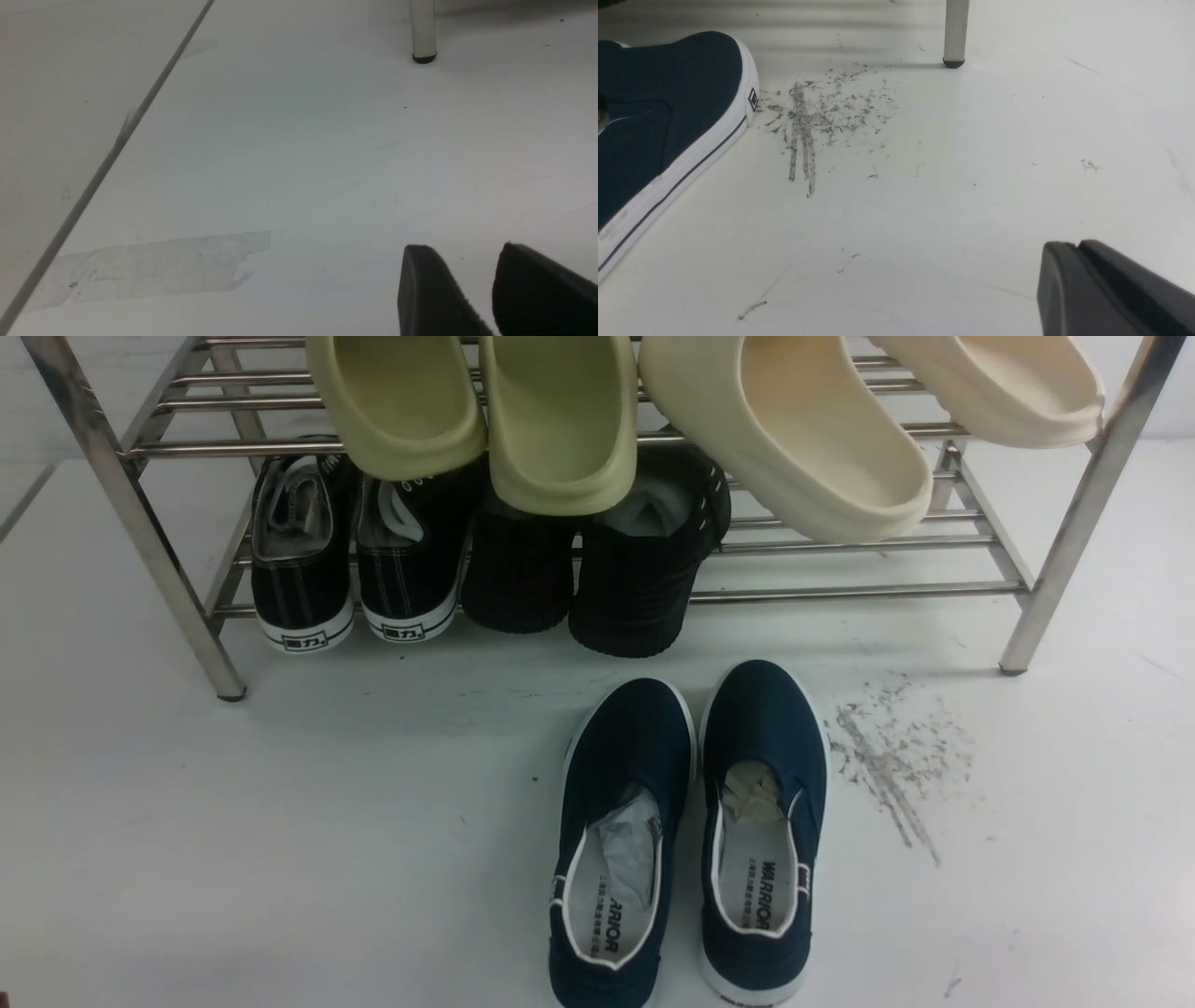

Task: Take the shoes off the shelf with your hand on the white table.

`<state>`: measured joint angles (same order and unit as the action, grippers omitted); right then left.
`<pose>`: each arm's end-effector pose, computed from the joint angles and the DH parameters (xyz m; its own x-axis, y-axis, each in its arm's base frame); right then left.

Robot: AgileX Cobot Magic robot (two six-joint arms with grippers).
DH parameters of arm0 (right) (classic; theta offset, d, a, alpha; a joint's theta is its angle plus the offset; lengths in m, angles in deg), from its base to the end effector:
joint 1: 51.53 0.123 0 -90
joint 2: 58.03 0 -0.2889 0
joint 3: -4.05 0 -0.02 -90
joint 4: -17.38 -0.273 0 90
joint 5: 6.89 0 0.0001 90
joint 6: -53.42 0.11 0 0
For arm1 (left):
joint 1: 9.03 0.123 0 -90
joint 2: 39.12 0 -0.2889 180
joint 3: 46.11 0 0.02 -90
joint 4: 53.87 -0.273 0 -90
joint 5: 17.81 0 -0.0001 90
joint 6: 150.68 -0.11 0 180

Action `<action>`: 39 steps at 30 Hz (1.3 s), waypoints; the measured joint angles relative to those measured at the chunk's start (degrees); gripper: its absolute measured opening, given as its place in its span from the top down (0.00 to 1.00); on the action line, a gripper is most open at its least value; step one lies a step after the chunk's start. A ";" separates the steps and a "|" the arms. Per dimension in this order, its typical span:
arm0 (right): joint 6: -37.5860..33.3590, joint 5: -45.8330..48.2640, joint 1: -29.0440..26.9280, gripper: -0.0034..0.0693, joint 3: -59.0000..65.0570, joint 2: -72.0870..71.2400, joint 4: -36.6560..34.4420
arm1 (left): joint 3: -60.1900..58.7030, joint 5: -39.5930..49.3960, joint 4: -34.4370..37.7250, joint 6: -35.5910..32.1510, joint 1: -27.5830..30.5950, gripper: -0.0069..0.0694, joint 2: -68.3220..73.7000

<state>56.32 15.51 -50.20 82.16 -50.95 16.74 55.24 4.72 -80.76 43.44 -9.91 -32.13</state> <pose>0.0885 0.0025 0.1681 -0.3032 0.0539 -0.9514 -0.0088 0.9982 0.0593 0.0884 0.0177 0.1690 -0.2985 0.1922 -0.9349 -0.0964 0.9684 0.2298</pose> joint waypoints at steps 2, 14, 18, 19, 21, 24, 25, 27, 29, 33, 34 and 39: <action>0.00 0.00 0.00 0.89 0.00 0.00 0.06 | 0.00 0.00 0.00 0.00 0.00 0.59 0.00; 0.00 0.00 0.00 0.89 0.00 0.00 0.21 | 0.00 0.00 0.00 0.00 0.00 0.59 0.00; 0.00 0.00 0.00 0.89 0.00 0.00 0.21 | 0.00 0.00 0.00 0.00 0.00 0.59 0.00; 0.00 0.00 0.00 0.89 0.00 0.00 0.21 | 0.00 0.00 0.00 0.00 0.00 0.59 0.00; 0.00 0.00 0.00 0.89 0.00 0.00 0.21 | 0.00 0.00 0.00 0.00 0.00 0.59 0.00; 0.00 0.00 0.00 0.89 0.00 0.00 0.21 | 0.00 0.00 0.00 0.00 0.00 0.59 0.00; 0.00 0.00 0.00 0.89 0.00 0.00 0.21 | 0.00 0.00 0.00 0.00 0.00 0.59 0.00; 0.00 0.00 0.00 0.89 0.00 0.00 0.21 | 0.00 0.00 0.00 0.00 0.00 0.59 0.00; 0.00 0.00 0.00 0.89 0.00 0.00 0.21 | 0.00 0.00 0.00 0.00 0.00 0.59 0.00; -0.45 0.00 0.00 0.89 0.00 0.00 0.21 | 0.00 0.00 0.00 0.00 0.00 0.59 0.00; -0.45 0.00 0.00 0.88 0.00 0.00 0.21 | 0.00 0.00 0.00 0.00 0.00 0.59 0.00; -0.45 0.00 0.00 0.87 0.00 0.00 0.21 | 0.00 0.00 0.00 0.00 0.00 0.59 0.00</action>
<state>55.87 15.51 -50.20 82.16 -50.95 16.95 55.24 4.72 -80.76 43.44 -9.91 -32.13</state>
